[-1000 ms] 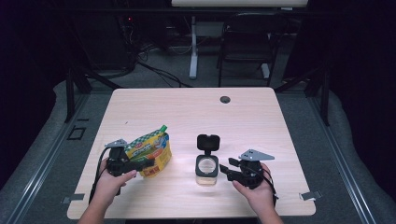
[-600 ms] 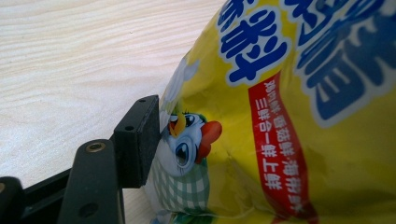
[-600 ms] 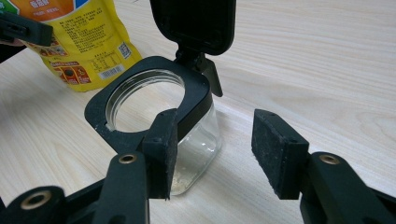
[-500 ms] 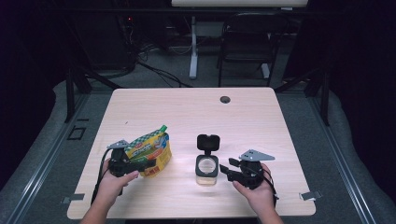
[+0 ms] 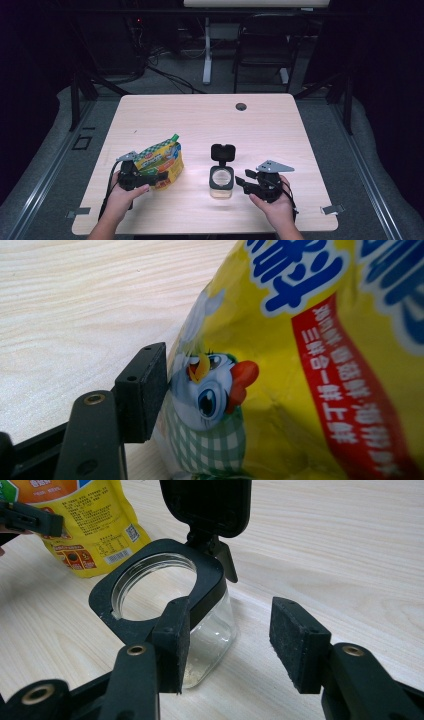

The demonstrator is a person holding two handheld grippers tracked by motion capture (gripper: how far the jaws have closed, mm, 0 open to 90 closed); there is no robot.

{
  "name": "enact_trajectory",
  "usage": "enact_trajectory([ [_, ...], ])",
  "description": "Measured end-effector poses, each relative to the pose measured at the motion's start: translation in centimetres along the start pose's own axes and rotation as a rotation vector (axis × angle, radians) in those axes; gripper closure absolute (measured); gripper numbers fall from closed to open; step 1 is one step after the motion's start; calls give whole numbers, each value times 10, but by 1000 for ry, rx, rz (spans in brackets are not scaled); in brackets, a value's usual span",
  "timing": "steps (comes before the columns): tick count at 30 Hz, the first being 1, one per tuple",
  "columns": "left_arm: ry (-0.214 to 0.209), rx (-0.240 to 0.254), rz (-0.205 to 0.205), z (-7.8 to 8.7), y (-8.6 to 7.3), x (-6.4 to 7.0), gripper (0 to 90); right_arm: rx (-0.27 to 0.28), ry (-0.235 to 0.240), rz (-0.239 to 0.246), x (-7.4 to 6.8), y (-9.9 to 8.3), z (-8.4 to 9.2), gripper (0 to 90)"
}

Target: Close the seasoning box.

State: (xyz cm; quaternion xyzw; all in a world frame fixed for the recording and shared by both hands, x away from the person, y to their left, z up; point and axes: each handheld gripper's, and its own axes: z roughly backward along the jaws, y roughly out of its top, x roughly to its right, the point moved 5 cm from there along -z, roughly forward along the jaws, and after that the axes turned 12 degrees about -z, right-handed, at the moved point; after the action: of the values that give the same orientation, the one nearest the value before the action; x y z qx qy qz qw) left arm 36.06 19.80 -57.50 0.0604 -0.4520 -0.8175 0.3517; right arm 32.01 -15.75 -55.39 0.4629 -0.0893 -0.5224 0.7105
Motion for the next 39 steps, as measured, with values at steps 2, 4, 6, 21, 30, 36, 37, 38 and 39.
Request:
enact_trajectory([
  [2,5,-5,-7,-2,-2,0,344,-1,-1,0,0,0,0,508],
  [4,10,-7,-4,-4,-4,-1,336,-2,0,0,0,0,0,508],
  [6,8,-7,-7,-5,-5,-1,334,-2,-1,1,0,0,0,508],
  [21,20,-2,-23,-14,-15,-4,317,-7,0,2,1,-1,-1,507],
  [30,25,-3,-27,-18,-20,-5,312,-3,-1,-3,1,-1,-1,506],
  [36,23,13,-23,-20,-22,-6,306,-2,0,-6,1,-1,-2,503],
  [37,24,17,-21,-21,-22,-6,306,-1,2,-4,1,-1,-2,503],
  [38,23,15,-18,-21,-23,-6,304,-2,1,-5,1,-1,-2,503],
  [39,23,15,-18,-21,-23,-6,303,-2,1,-5,1,-1,-2,503],
])
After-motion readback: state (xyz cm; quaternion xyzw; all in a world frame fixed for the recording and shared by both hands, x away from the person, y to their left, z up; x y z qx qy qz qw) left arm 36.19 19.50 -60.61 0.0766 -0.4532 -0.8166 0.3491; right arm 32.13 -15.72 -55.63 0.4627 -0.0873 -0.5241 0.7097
